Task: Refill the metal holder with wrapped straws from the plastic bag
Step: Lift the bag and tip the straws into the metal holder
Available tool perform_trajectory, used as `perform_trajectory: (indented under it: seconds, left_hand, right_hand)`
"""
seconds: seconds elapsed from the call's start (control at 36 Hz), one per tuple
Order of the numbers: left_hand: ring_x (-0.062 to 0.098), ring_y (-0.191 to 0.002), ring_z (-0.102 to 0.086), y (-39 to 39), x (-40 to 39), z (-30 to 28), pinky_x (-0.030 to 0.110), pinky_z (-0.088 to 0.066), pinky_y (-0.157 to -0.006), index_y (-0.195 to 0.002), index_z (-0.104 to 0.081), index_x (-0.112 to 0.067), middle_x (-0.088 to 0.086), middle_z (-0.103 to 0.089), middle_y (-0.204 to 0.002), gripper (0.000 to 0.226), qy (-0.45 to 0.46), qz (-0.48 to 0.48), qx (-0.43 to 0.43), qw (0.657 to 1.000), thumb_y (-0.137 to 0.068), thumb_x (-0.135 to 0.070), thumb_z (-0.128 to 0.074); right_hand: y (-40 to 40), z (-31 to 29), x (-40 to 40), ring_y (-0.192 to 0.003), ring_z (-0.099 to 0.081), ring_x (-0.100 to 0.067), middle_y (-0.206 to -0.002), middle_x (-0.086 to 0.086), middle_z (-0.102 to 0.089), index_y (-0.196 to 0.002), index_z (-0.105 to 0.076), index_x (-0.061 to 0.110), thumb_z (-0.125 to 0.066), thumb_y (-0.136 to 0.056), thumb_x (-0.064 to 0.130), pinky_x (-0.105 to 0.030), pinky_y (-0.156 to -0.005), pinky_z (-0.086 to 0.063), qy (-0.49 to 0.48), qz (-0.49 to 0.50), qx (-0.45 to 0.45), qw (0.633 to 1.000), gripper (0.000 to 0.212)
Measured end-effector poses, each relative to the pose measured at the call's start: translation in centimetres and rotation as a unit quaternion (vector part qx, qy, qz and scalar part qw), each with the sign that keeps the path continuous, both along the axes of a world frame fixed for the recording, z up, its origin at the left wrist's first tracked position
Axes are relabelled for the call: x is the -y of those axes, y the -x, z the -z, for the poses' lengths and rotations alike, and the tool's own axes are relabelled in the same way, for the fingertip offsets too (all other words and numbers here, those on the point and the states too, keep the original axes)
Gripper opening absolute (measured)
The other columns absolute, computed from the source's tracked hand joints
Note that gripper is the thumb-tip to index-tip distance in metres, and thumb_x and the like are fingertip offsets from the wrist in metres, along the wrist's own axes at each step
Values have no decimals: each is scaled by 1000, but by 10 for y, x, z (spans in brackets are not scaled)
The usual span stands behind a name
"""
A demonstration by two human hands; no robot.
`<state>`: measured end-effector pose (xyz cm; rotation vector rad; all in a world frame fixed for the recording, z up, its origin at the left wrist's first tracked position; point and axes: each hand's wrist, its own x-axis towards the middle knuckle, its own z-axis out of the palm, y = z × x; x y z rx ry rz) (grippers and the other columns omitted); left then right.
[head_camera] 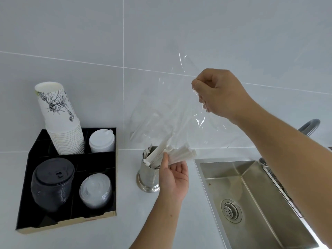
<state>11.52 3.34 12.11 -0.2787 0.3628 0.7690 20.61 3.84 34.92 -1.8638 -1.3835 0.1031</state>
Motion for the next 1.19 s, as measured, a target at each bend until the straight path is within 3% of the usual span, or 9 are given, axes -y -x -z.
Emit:
perform_trajectory:
  seconds: [0.22, 0.39, 0.47, 0.58, 0.69, 0.83, 0.92, 1.19]
  left_hand:
    - [12, -65, -73, -1, 0, 0, 21, -57, -51, -95, -69, -4, 7, -77, -82, 14, 35, -16, -28, 999, -91, -17, -66]
    - [11, -62, -72, -5, -11, 1, 21, -58, -52, -101, -67, -4, 6, -76, -78, 16, 59, -53, -43, 996, -94, -17, -62]
    - [12, -70, -73, -7, -13, 2, 22, -59, -56, -109, -67, -4, 6, -76, -87, 25, 54, -57, -56, 995, -94, -24, -62]
    - [16, -82, -75, -4, -6, 6, 26, -61, -62, -106, -69, -5, 7, -77, -95, 39, 24, -29, -46, 998, -91, -40, -63]
    - [17, -72, -72, -3, -1, 7, 27, -60, -59, -108, -66, -3, 9, -75, -85, 45, 22, 2, -47, 999, -86, -42, -69]
    - [13, -54, -63, 0, -1, 5, 23, -52, -47, -85, -70, -7, 3, -69, -68, 24, 11, 13, -35, 999, -91, -30, -65]
    - [10, -47, -60, -2, -4, 4, 19, -50, -44, -84, -67, -6, 2, -63, -58, 18, 34, 1, -38, 999, -94, -20, -62]
    - [11, -71, -63, -7, -21, 3, 18, -56, -51, -96, -65, -2, 7, -70, -79, 18, 61, -55, -68, 994, -96, -19, -59]
  right_hand:
    - [4, 6, 1, -42, -53, -6, -51, 8, -59, -71, -62, 22, -55, -90, 25, -23, -49, -45, 11, -5, 5, 1000, 21]
    - [5, 13, 2, -50, -60, -12, -57, 5, -64, -82, -65, 24, -57, -90, 30, -34, -55, -56, 72, -30, -22, 997, 13]
    - [4, 13, 4, -51, -63, -9, -59, 6, -67, -85, -66, 28, -58, -90, 29, -30, -54, -56, 105, -47, -7, 993, 10]
    - [3, 7, 1, -46, -61, -8, -56, 7, -67, -74, -65, 25, -55, -90, 23, -30, -51, -54, 65, -19, 12, 998, 19]
    - [0, -8, -4, -44, -60, -10, -52, 8, -64, -71, -65, 24, -56, -87, 18, -30, -50, -52, 18, -12, -14, 1000, 20]
    - [4, -8, -7, -44, -60, -9, -52, 7, -64, -73, -66, 23, -54, -87, 18, -26, -48, -51, 26, -24, -6, 999, 19]
    - [5, -3, -8, -42, -58, -7, -52, 6, -64, -76, -65, 21, -54, -89, 18, -23, -44, -48, 40, -26, 2, 999, 18]
    - [10, 7, -9, -48, -59, -10, -57, 6, -64, -75, -65, 25, -54, -90, 20, -19, -42, -47, 67, -32, 33, 997, 19]
